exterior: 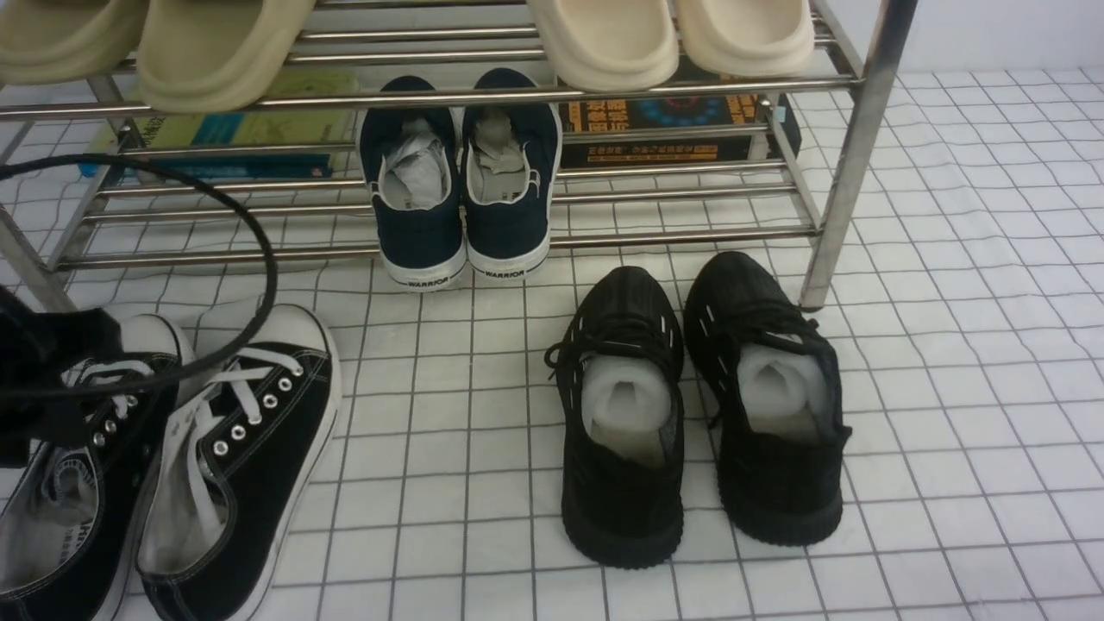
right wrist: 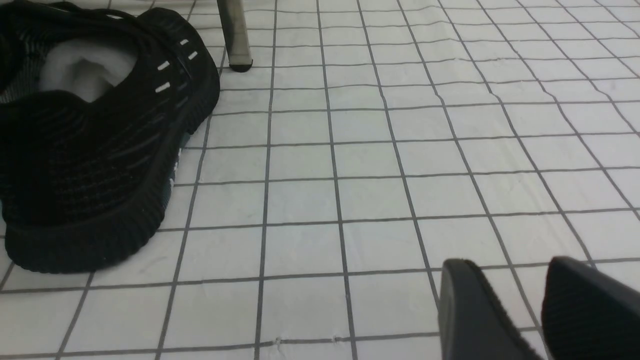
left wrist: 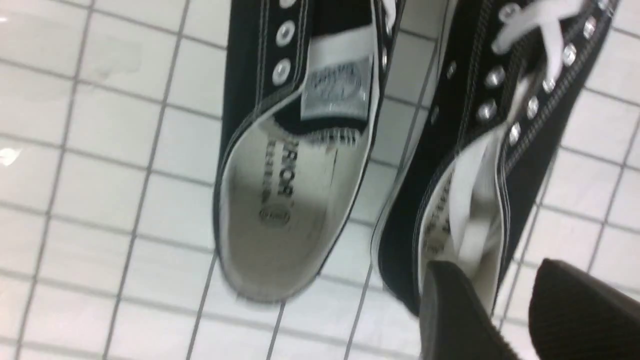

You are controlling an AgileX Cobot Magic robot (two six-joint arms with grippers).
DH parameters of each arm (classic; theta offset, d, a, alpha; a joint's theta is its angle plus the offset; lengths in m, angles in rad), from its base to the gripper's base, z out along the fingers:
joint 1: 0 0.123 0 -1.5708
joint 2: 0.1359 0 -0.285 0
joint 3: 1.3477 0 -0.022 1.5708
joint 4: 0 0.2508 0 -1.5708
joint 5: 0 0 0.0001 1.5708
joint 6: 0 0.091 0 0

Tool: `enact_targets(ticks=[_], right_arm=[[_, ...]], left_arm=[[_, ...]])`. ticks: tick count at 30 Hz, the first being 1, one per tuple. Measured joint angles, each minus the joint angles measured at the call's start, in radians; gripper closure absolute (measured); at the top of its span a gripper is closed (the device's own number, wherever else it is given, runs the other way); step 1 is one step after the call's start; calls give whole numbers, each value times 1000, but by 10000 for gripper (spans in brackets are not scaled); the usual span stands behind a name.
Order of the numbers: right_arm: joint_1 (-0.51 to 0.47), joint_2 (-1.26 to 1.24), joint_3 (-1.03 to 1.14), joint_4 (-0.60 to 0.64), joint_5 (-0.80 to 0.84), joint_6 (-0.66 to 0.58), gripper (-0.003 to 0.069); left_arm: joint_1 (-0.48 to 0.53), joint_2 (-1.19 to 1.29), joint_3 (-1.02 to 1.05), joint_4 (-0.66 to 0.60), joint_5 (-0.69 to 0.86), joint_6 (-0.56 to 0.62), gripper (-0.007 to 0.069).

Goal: Take the shoes off the shelf with your hand from the white checkered tablecloth.

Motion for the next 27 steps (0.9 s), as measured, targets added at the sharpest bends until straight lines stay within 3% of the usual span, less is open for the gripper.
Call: enact_targets(ticks=[5,9,13,18,27], right_arm=[[0,0,0,0,0,0,420],[0,0,0,0,0,0,420],[0,0,0,0,0,0,420],[0,0,0,0,0,0,420],[0,0,0,0,0,0,420]], left_arm=[[0,-191,20,-6,44,109,508],[0,-412,151,-72,-6,243,615],[0,-640,350,-181,-210,335,623],[0,-833,549,-278,-453,352,623],[0,-928,697,-228,-567,367,620]])
